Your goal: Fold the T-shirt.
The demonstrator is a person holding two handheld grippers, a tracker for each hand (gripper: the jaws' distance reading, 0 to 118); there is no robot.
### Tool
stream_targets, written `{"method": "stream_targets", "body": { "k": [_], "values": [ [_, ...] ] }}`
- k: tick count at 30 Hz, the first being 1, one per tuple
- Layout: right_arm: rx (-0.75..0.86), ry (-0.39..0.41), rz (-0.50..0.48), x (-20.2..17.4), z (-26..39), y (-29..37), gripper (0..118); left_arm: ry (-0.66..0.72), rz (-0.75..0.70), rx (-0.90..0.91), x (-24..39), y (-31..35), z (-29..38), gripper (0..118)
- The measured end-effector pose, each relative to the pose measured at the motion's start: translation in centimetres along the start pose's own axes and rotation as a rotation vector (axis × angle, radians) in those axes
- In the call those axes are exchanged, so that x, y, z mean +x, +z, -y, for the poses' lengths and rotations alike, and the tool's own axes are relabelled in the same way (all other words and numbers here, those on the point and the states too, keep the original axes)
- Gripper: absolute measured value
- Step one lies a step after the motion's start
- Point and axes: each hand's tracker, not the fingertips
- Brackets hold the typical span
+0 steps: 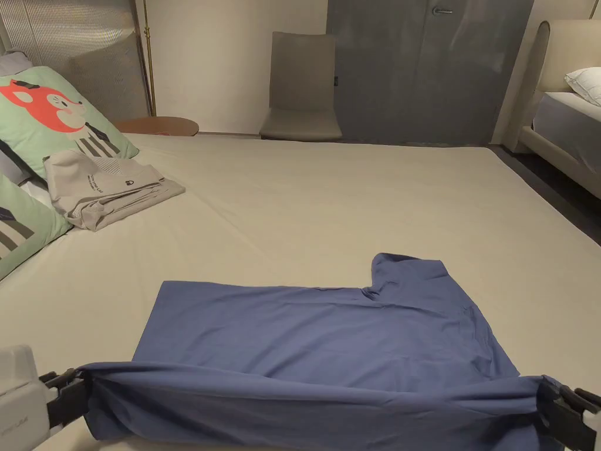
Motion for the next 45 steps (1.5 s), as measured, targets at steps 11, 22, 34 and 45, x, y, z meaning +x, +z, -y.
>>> {"method": "stream_targets", "body": {
  "k": [11, 22, 34, 45],
  "values": [
    [-0.231, -0.016, 0.110, 0.9, -2.0, -15.3, 4, 0.026, -0.103, -0.221, 1.3, -14.0, -3.1, 6],
    [-0.221, 0.063, 0.212, 0.6, -1.6, -17.3, 59, -0.046, -0.179, -0.227, 1.8, -15.1, -3.3, 52],
    [0.100, 0.013, 0.132, -1.4, -1.7, -6.5, 23, -0.106, -0.085, 0.124, 4.2, -3.9, -2.9, 14],
    [0.067, 0.030, 0.100, -1.8, 0.7, -3.5, 0, -0.120, -0.058, -0.120, 2.3, -3.8, 0.2, 0]
  ]
}}
